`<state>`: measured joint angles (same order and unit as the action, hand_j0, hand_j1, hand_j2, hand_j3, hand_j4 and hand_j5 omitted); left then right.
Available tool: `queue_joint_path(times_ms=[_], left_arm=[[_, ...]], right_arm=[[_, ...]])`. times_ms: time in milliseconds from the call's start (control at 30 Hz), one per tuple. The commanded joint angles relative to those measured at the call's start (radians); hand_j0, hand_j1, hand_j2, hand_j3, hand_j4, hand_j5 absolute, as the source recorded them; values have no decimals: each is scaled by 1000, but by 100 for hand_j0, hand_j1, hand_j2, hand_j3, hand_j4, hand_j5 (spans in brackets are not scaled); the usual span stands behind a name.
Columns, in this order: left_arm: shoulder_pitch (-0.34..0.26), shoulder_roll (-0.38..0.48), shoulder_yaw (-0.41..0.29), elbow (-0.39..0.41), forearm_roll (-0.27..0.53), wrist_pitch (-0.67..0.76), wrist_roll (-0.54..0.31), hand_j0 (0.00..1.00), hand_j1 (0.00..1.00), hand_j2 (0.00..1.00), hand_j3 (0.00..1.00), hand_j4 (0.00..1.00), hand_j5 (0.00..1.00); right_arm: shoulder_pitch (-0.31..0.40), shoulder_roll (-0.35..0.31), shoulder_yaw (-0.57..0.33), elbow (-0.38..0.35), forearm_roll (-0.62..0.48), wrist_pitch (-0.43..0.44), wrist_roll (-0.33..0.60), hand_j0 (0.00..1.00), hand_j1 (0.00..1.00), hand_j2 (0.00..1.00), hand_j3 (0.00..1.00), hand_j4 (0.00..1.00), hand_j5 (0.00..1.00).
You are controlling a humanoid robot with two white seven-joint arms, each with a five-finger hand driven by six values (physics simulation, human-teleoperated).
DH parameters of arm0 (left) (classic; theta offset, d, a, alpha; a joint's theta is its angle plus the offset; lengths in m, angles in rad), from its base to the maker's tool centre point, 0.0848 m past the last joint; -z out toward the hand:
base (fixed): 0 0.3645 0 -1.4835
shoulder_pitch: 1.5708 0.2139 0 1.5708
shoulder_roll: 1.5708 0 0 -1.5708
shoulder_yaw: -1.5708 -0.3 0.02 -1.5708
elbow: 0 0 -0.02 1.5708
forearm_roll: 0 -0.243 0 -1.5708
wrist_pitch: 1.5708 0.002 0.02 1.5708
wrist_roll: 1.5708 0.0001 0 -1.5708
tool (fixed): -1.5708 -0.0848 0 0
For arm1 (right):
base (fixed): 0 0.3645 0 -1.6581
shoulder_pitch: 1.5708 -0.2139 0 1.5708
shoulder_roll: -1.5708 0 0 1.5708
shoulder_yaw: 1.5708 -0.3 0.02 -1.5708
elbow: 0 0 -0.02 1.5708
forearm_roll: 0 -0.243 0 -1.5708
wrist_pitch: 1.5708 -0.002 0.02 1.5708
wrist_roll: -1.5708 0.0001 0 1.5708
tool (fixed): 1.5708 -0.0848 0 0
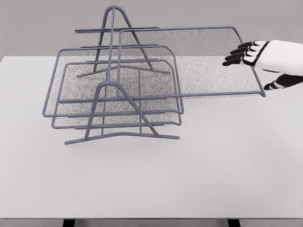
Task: Pull out the upper folder box with right arm
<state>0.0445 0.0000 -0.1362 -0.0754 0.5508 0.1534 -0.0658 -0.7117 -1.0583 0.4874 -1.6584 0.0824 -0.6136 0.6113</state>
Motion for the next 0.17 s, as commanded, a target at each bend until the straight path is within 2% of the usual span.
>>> queue_joint_path(times_ms=[0, 33, 133], left_arm=[[0, 0, 0, 0, 0, 0, 0, 100, 100, 100, 100, 100, 100], [0, 0, 0, 0, 0, 0, 0, 100, 100, 100, 100, 100, 100], [-2, 0, 3, 0, 1, 0, 0, 100, 100, 100, 100, 100, 100]], right_arm=[[-3, 66, 0, -24, -12, 3, 0, 100, 100, 100, 100, 100, 100], [-8, 101, 2, -24, -12, 3, 0, 100, 100, 100, 100, 100, 100], [-18, 107, 10, -24, -12, 3, 0, 100, 100, 100, 100, 100, 100]])
